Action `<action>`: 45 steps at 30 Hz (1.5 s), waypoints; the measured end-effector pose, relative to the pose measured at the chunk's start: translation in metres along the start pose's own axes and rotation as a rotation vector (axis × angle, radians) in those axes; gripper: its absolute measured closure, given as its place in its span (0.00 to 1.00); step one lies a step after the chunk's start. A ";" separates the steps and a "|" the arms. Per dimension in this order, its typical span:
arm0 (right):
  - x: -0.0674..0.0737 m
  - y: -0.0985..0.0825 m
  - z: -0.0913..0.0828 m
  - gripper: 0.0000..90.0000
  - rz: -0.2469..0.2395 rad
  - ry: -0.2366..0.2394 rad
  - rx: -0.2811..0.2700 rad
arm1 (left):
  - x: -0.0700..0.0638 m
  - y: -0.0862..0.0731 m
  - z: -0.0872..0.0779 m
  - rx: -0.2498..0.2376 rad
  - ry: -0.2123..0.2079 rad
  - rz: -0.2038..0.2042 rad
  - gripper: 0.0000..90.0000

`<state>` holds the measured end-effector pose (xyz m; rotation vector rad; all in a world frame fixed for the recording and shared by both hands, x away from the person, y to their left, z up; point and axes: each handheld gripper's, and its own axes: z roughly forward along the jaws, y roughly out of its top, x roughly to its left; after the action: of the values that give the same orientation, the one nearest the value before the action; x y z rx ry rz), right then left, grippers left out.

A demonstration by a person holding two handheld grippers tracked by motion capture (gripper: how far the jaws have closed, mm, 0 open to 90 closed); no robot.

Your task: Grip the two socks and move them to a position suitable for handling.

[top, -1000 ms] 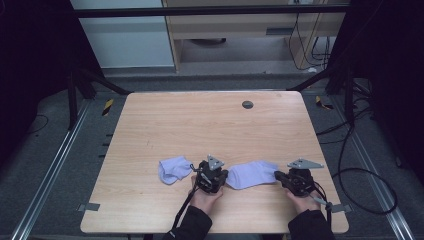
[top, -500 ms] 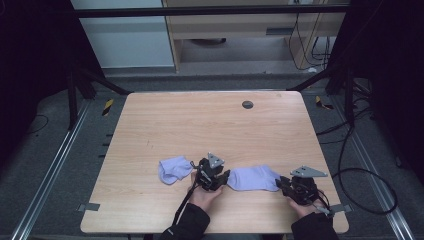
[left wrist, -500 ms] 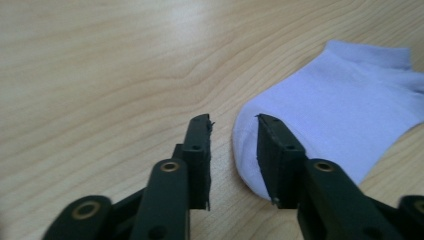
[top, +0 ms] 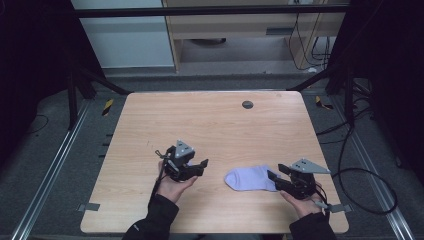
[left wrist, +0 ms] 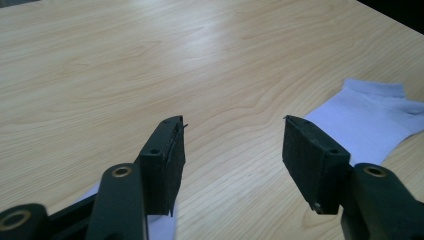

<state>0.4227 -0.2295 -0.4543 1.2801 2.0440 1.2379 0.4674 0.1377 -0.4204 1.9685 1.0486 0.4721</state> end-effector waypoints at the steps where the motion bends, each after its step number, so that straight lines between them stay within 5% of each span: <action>1: 0.002 0.003 0.002 0.53 -0.009 0.006 -0.004 | 0.004 -0.001 -0.003 0.000 0.008 -0.004 0.45; 18: 0.043 0.036 0.033 0.42 -0.083 0.089 -0.034 | 0.063 -0.040 -0.058 -0.034 0.132 -0.063 0.42; 24: 0.062 0.047 0.047 0.42 -0.108 0.128 -0.033 | 0.081 -0.068 -0.069 -0.016 0.180 -0.097 0.43; 27: 0.072 0.053 0.057 0.44 -0.133 0.153 -0.018 | 0.087 -0.078 -0.070 -0.004 0.185 -0.120 0.45; 45: 0.149 0.061 0.132 0.61 -0.257 0.273 0.068 | 0.087 -0.096 -0.039 0.084 0.158 -0.111 0.58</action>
<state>0.4762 -0.0287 -0.4554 0.8773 2.3715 1.2874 0.4445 0.2569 -0.4808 1.9586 1.2886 0.5371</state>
